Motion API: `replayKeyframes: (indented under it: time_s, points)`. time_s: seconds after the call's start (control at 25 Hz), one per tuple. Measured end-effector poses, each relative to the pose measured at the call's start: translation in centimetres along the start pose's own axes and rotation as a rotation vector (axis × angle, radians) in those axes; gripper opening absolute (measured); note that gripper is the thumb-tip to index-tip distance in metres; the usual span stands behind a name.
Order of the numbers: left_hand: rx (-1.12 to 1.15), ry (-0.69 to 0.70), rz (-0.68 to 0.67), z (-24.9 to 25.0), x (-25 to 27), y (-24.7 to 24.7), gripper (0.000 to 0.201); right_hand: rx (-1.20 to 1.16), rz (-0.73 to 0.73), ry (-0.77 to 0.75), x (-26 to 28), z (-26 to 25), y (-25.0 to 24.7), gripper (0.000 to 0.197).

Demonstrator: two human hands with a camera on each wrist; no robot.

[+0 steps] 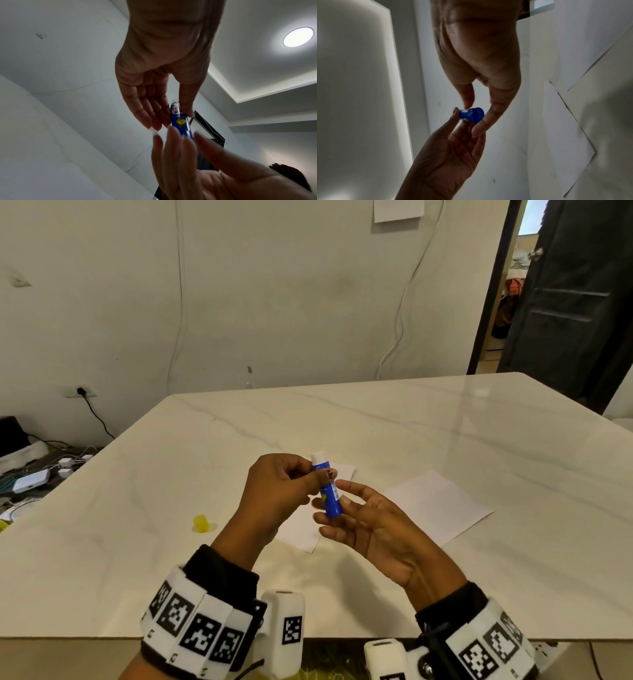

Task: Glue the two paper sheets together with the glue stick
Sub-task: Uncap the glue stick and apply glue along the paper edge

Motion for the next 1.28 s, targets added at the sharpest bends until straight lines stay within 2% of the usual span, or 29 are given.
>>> replayKeyframes:
  time_s: [0.16, 0.32, 0.48, 0.64, 0.96, 1.16, 1.28]
  points:
    - [-0.005, 0.006, 0.021, 0.1, -0.3, 0.0, 0.032, -0.018, 0.061, -0.072, -0.5, 0.5, -0.2, 0.055]
    - [0.072, -0.041, -0.024, 0.1, -0.3, -0.1, 0.029, -0.16, 0.038, -0.018, -0.4, 0.6, 0.0, 0.041]
    - [0.091, -0.04, 0.003, -0.1, -0.2, 0.0, 0.027, -0.09, 0.033, -0.03, -0.1, 0.4, 0.2, 0.033]
    - [0.057, -0.011, -0.016, 0.1, -0.2, 0.1, 0.027, -0.047, 0.078, -0.083, -0.3, 0.0, -0.2, 0.047]
    - [0.137, -0.013, -0.066, 0.2, -0.3, 0.5, 0.021, -0.467, 0.118, 0.079, -0.2, 0.4, 0.2, 0.046]
    - [0.136, -0.004, -0.083, 0.2, -0.5, 0.4, 0.016, -0.484, 0.098, 0.155, -0.6, 0.8, 0.4, 0.033]
    - [0.143, -0.01, -0.023, 0.0, -0.9, 0.0, 0.02, -0.426, 0.052, 0.091, -0.6, 0.5, 0.7, 0.032]
Point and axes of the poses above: each hand's wrist, its own x-axis away from the middle knuckle, its own y-axis out of the palm, z = x × y, the point moved 4 cm from there along -x, towards the middle knuckle, and after that the axes turned 4 degrees about z, right-handed, at the moved point
